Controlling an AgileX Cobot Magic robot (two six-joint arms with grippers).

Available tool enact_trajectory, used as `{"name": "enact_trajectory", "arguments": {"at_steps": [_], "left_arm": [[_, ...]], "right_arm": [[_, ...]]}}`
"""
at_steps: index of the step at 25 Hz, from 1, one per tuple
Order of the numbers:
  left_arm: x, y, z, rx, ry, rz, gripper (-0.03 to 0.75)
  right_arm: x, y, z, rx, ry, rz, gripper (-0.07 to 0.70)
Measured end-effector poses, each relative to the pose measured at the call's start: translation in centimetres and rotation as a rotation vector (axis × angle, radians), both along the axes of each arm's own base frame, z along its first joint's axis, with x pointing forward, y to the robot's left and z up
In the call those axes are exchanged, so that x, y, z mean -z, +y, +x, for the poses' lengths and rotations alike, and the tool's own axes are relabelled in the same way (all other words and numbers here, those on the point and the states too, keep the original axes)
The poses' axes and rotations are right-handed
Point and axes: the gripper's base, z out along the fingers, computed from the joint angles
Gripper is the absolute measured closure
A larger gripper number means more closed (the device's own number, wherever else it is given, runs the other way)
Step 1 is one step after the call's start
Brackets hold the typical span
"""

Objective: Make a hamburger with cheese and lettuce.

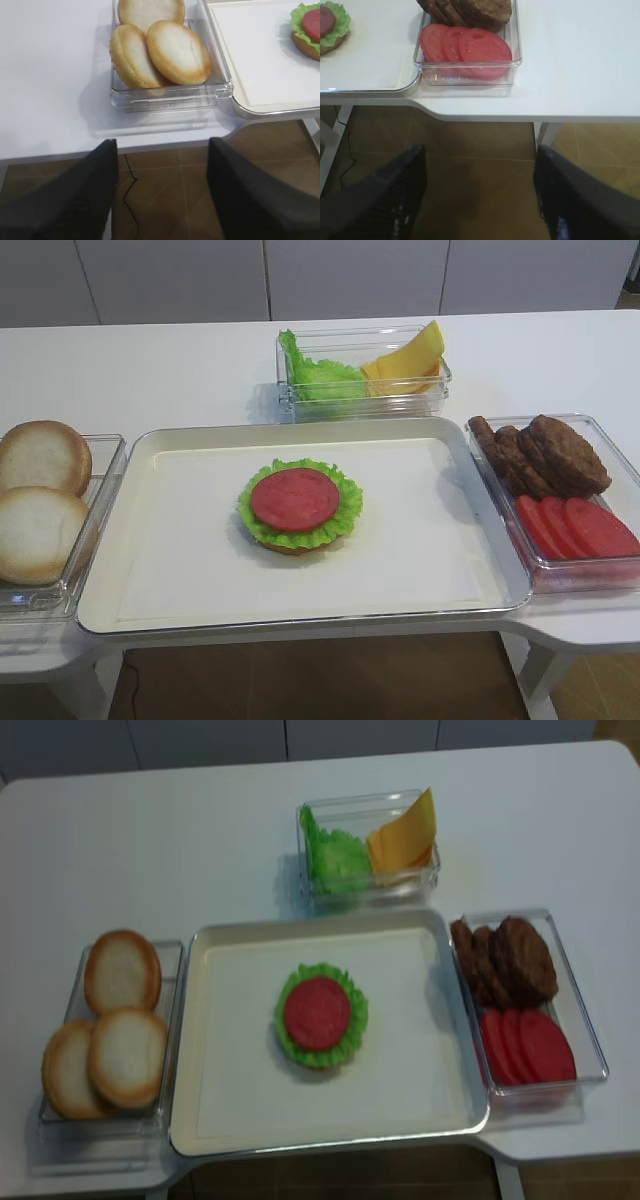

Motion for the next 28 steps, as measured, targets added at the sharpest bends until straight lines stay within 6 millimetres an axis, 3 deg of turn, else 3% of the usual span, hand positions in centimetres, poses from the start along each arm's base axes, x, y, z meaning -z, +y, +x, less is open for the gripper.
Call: {"name": "enact_trajectory", "arguments": {"at_steps": [7, 19, 28], "left_arm": [[0.0, 0.0, 0.0, 0.000, 0.000, 0.000, 0.292], [0.0, 0.0, 0.0, 0.000, 0.000, 0.000, 0.292], [0.0, 0.0, 0.0, 0.000, 0.000, 0.000, 0.292]], "right_arm": [[0.3, 0.1, 1.3, -0.006, -0.091, 0.002, 0.125], [0.4, 0.1, 1.4, -0.005, -0.094, 0.001, 0.125], [0.4, 0.2, 1.4, 0.049, -0.096, -0.001, 0.186]]}}
